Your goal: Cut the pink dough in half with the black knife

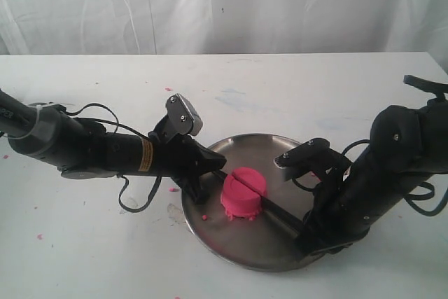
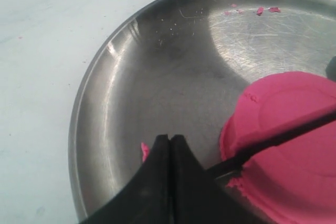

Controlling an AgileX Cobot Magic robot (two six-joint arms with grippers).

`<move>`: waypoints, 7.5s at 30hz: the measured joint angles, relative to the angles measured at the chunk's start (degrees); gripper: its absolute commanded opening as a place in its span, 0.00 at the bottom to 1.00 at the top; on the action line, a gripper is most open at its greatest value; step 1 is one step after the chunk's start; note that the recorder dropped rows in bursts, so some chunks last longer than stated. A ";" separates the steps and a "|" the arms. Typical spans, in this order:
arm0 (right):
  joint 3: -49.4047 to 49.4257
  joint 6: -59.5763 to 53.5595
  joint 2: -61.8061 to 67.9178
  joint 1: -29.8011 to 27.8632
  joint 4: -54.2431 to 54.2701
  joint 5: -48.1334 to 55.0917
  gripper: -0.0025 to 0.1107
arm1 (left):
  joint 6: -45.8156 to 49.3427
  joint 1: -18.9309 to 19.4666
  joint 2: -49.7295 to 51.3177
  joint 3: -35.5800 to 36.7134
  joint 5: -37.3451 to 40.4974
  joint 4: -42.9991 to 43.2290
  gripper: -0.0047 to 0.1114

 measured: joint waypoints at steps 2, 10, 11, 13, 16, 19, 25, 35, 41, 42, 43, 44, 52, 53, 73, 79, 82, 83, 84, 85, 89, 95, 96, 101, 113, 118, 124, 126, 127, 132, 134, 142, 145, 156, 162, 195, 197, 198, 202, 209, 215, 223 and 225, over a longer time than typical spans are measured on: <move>0.00 0.00 0.00 0.00 -0.14 -0.08 0.02 | 0.00 0.00 0.00 0.00 0.00 0.00 0.04; 0.00 0.00 0.26 0.00 -0.28 -0.61 0.02 | 0.94 0.00 -0.14 0.00 -0.52 -1.86 0.04; 0.00 0.00 0.25 0.00 -0.28 -0.61 0.02 | 1.56 0.00 -0.38 0.00 -0.52 -1.86 0.04; 0.00 0.18 0.25 0.00 0.17 -1.44 0.02 | 2.86 0.00 -1.62 0.44 -0.81 -0.87 0.04; 0.00 1.30 0.25 -0.10 0.68 -4.35 0.02 | 4.76 -0.24 -5.29 0.98 -0.81 0.95 0.04; 0.00 1.70 0.28 -0.10 0.81 -4.78 0.02 | 5.28 -0.32 -11.96 1.04 0.50 1.20 0.04; 0.00 1.70 0.37 -0.10 0.94 -4.67 0.02 | 4.47 -0.32 -26.67 1.04 10.02 1.20 0.04; 0.00 1.70 0.37 -0.10 0.94 -4.08 0.02 | -0.83 -0.32 -52.04 3.92 42.38 1.91 0.04; 0.00 8.01 -0.28 -0.10 0.50 -2.94 0.02 | 0.92 0.50 -60.75 11.32 73.84 2.34 0.04; 0.00 10.03 -0.85 -0.10 -0.54 -2.67 0.02 | 1.10 1.16 -62.36 13.29 76.05 2.20 0.04; 0.00 11.99 -1.28 -0.10 -1.26 -2.60 0.02 | 1.23 1.89 -64.17 15.36 77.23 1.82 0.04; 0.00 13.50 -1.79 -0.10 -2.60 -2.56 0.02 | 1.23 2.51 -65.75 17.38 77.52 1.55 0.04; 0.00 25.22 -4.19 -0.10 -13.31 0.22 0.02 | -4.28 7.49 -83.43 29.08 79.52 0.91 0.04; 0.00 25.48 -4.19 -0.10 -13.73 0.52 0.02 | -6.10 7.74 -85.33 29.82 80.73 0.91 0.04; 0.00 3.36 -8.48 1.09 -1.16 9.56 0.02 | 10.99 8.27 -116.14 32.07 71.18 -34.41 0.04; 0.00 2.63 -8.48 3.64 -0.54 9.89 0.02 | 16.53 8.27 -116.14 32.07 87.13 -39.51 0.04; 0.00 2.63 -8.48 3.79 -0.54 8.96 0.02 | 18.28 8.27 -116.14 32.07 90.14 -39.75 0.04; 0.00 2.63 -8.48 3.92 -0.54 8.53 0.02 | 18.48 8.27 -116.14 32.07 90.55 -39.74 0.04; 0.00 3.30 -8.48 3.92 -0.67 7.90 0.02 | 18.89 8.27 -116.14 32.07 90.68 -39.74 0.04; 0.00 4.56 -8.48 3.92 -1.21 7.46 0.02 | 19.16 8.27 -116.14 32.07 90.80 -39.74 0.04; 0.00 8.74 -8.48 3.92 -5.15 7.14 0.02 | 19.58 8.27 -116.14 32.07 90.90 -39.74 0.04; 0.00 8.62 -8.48 3.92 -5.71 9.50 0.02 | 19.71 8.27 -116.14 32.07 91.02 -39.97 0.04; 0.00 7.85 -8.48 3.92 -5.25 9.96 0.02 | 19.71 8.27 -116.14 32.07 91.15 -39.97 0.04; 0.00 1.75 -8.48 3.92 -0.66 10.99 0.02 | 19.71 8.27 -116.14 32.07 91.95 -40.11 0.04; -1.51 40.39 -10.46 3.92 -37.03 4.52 0.02 | 23.62 8.27 -116.23 32.07 93.31 -40.33 0.04; -1.51 49.54 -10.07 3.92 -46.72 7.95 0.02 | 24.60 8.27 -116.23 32.07 95.00 -41.00 0.04; -1.51 46.94 -6.70 3.92 -44.49 8.58 0.02 | 24.69 8.27 -116.23 32.07 95.15 -41.92 0.04; -1.51 42.52 -6.04 3.92 -40.70 8.58 0.02 | 24.69 8.27 -116.23 32.07 95.15 -42.19 0.04; -1.51 39.65 -5.86 3.92 -38.02 8.28 0.02 | 24.83 8.27 -116.23 32.07 95.15 -42.20 0.04; -1.51 30.23 -5.86 3.92 -28.95 7.17 0.02 | 25.07 8.27 -116.23 32.07 95.15 -42.28 0.04; -1.51 28.73 -5.86 3.92 -27.84 7.17 0.02 | 25.07 8.27 -116.23 32.07 95.15 -42.28 0.04; -2.03 29.21 -5.86 3.92 -27.45 5.03 0.02 | 25.07 8.27 -116.23 32.07 95.19 -42.28 0.04; -2.23 30.75 -5.86 3.92 -27.36 2.03 0.02 | 25.07 8.27 -116.23 32.07 95.73 -42.28 0.04; -4.30 31.39 -0.41 3.92 -27.36 0.21 0.02 | 25.18 8.27 -116.23 34.22 94.38 -42.67 0.04; -4.93 31.49 1.25 3.92 -27.36 0.68 0.02 | 25.18 8.27 -116.23 34.22 94.16 -42.67 0.04; -4.93 31.60 2.12 3.92 -27.36 1.02 0.19 | 25.18 8.27 -116.23 34.22 93.94 -42.67 0.04; -4.93 31.23 2.25 3.92 -27.36 1.13 0.19 | 25.18 8.27 -116.23 34.22 93.94 -42.67 0.04; -4.93 31.07 2.25 3.92 -27.36 1.25 0.20 | 25.18 8.27 -116.23 34.22 93.94 -42.67 0.04; -4.97 30.83 3.68 3.92 -27.36 2.39 0.30 | 25.18 8.27 -116.23 34.22 93.94 -42.67 0.04; -6.14 30.61 4.71 3.92 -27.36 2.90 0.31 | 25.18 8.27 -116.23 34.22 93.94 -42.75 0.04; -9.66 30.61 3.94 3.92 -27.36 7.20 0.31 | 25.18 8.27 -116.23 34.22 93.89 -42.75 0.04; -10.26 31.06 0.92 3.06 -27.36 4.90 0.27 | 25.18 8.27 -116.23 34.22 93.89 -42.75 0.04; -10.35 31.24 0.28 1.64 -27.36 3.38 0.20 | 25.18 8.27 -116.23 34.22 93.89 -42.75 0.04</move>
